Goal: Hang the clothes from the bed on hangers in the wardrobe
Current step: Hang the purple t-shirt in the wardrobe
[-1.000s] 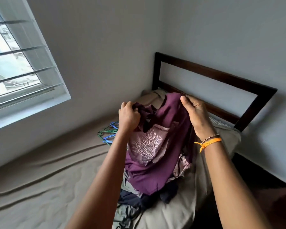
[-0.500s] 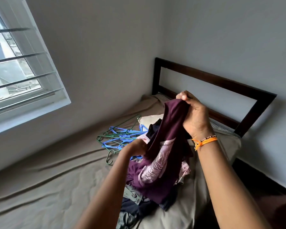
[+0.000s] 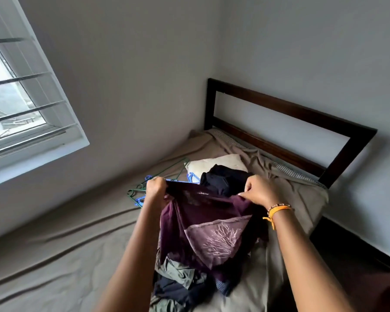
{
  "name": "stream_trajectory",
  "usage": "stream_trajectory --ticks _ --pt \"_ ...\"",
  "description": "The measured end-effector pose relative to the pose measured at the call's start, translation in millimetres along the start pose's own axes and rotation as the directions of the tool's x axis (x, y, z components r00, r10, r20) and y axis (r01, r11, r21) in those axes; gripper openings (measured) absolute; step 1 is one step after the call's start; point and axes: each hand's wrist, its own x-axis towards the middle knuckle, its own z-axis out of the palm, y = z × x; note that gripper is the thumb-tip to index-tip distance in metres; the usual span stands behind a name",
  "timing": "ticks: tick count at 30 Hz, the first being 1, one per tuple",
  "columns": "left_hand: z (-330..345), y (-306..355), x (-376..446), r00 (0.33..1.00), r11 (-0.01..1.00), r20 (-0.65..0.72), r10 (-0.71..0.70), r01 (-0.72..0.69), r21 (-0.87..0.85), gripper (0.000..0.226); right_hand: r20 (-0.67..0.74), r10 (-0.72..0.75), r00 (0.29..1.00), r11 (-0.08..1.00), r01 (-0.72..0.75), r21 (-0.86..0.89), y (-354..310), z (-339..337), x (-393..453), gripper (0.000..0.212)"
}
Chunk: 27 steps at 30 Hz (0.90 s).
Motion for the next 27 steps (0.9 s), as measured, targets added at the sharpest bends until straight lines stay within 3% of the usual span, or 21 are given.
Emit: stream_trajectory --ticks 1,2,3,5,7,9,11,13,17,19,22,25,27 --pt "-0.5 -0.3 0.8 0.999 0.996 0.031 -0.038 0.041 -0.082 0.018 0.082 0.047 0.996 0.979 -0.030 -0.204 2.6 11.8 -1.5 0.025" --pt "1.7 -3.2 1.9 0.998 0.997 0.041 -0.043 0.045 -0.070 0.021 0.130 0.045 0.991 0.963 -0.009 -0.271 1.6 26.5 -1.8 0.026" --pt "6.0 -7.6 1.7 0.999 1.000 0.038 -0.029 0.029 -0.006 0.025 0.150 -0.017 0.989 0.971 0.052 -0.234 -6.1 38.8 -3.8 0.030" --pt "19.0 -20.8 -3.3 0.999 0.989 0.037 0.037 -0.042 0.144 0.023 0.170 -0.202 0.965 0.979 0.202 0.014 -30.4 66.7 -6.5 0.045" --pt "33.0 -35.4 -11.5 0.991 0.964 0.093 0.100 -0.120 0.237 0.028 0.208 -0.314 0.926 0.935 0.264 0.236 -58.0 94.1 -11.6 0.058" --pt "36.5 -48.5 -12.5 0.975 0.930 0.123 0.185 -0.215 0.300 0.042 0.240 -0.321 0.916 0.941 0.280 0.188 -62.2 129.8 -6.5 0.044" --pt "27.0 -57.4 0.7 0.962 0.902 0.085 0.258 -0.271 0.336 0.047 0.289 -0.252 0.924 0.958 0.197 0.207 -45.2 159.2 1.8 0.018" --pt "8.4 -69.3 24.5 0.974 0.933 -0.011 0.228 -0.215 0.287 0.040 0.430 -0.170 0.887 0.973 0.082 0.215 -17.4 183.5 14.5 0.010" --pt "-25.0 -98.9 72.2 0.976 0.994 -0.214 -0.050 0.070 0.086 0.031 0.734 -0.128 0.667 0.991 0.115 0.069 6.2 208.8 64.4 0.035" --pt "-29.6 -110.9 90.1 0.968 0.981 -0.201 -0.153 0.174 0.090 0.035 0.759 -0.204 0.619 0.973 0.044 0.226 -10.7 216.1 95.3 0.039" --pt "-23.6 -122.4 110.3 0.967 0.973 -0.131 -0.220 0.227 0.043 0.025 0.624 -0.256 0.739 0.910 -0.035 0.414 -51.6 244.3 141.6 0.031" --pt "-13.8 -140.2 127.3 0.971 0.977 -0.115 -0.209 0.212 0.012 0.025 0.474 -0.280 0.835 0.957 0.202 0.208 -87.3 291.9 190.4 0.041" --pt "-7.9 -156.4 135.9 0.967 0.976 -0.135 -0.216 0.213 -0.034 0.027 0.440 -0.379 0.814 0.921 0.380 0.090 -104.4 326.2 216.8 0.050"
